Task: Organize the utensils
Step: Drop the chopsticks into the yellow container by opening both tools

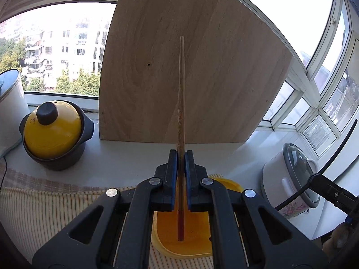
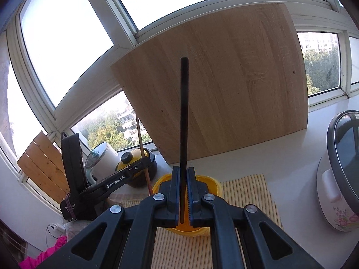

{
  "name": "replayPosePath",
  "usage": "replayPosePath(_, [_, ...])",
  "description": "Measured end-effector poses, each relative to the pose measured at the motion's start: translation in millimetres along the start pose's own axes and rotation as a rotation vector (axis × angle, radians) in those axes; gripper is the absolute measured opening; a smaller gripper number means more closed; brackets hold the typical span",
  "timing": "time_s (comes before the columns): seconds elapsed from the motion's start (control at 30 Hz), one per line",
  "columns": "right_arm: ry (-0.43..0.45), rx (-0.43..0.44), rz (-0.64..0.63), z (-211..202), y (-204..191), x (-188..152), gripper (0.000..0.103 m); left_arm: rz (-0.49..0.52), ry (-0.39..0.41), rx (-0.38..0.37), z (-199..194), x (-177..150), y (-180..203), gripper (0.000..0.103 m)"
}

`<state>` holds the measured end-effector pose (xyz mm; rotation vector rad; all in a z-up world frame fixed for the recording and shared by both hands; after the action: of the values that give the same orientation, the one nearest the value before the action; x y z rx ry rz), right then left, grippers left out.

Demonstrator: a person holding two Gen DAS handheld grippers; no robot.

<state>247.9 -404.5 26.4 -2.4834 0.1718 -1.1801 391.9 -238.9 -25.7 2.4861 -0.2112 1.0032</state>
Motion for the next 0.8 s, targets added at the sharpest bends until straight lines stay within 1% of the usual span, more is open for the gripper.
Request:
replayPosePath(0.1, [-0.034, -0.016, -0.025, 12.5, -0.3, -6.2, 0.003, 0.012, -0.017, -0.003, 3.6, -6.3, -0.6, 0.004])
replayPosePath(0.3, [-0.091, -0.032, -0.030, 33.0, 3.6, -15.3, 0.003, 0.031, -0.031, -0.019, -1.4, -14.1, -1.2, 0.004])
replayPosePath(0.5, [-0.123, -0.064, -0.043, 45.4, 8.2, -25.1, 0.003, 0.050, -0.044, -0.018, -6.5, -22.1, -0.2, 0.004])
replayPosePath(0.67, [-0.145, -0.073, -0.029, 51.4, 13.5, -33.3, 0.003, 0.062, -0.065, -0.018, -9.5, -29.7, -0.4, 0.004])
replayPosePath(0.7, [-0.148, -0.074, -0.028, 51.6, 14.0, -34.1, 0.004, 0.067, -0.068, -0.019, -10.7, -30.8, 0.1, 0.004])
replayPosePath(0.8, [-0.152, -0.077, -0.022, 51.4, 14.3, -35.1, 0.010, 0.082, -0.078, -0.024, -15.7, -33.0, 1.7, 0.004])
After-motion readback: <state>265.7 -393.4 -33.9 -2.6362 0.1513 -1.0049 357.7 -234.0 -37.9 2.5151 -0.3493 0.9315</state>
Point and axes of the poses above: each gripper's, at about its wrist camera, not at the fingertips, and z roughly the way its jaws point, y to its right, x to its top, the point moved 5 cm from there along z, roughly the way its jaws point, and after that the axes turned 3 degrees about x, right-handed, at the moved point
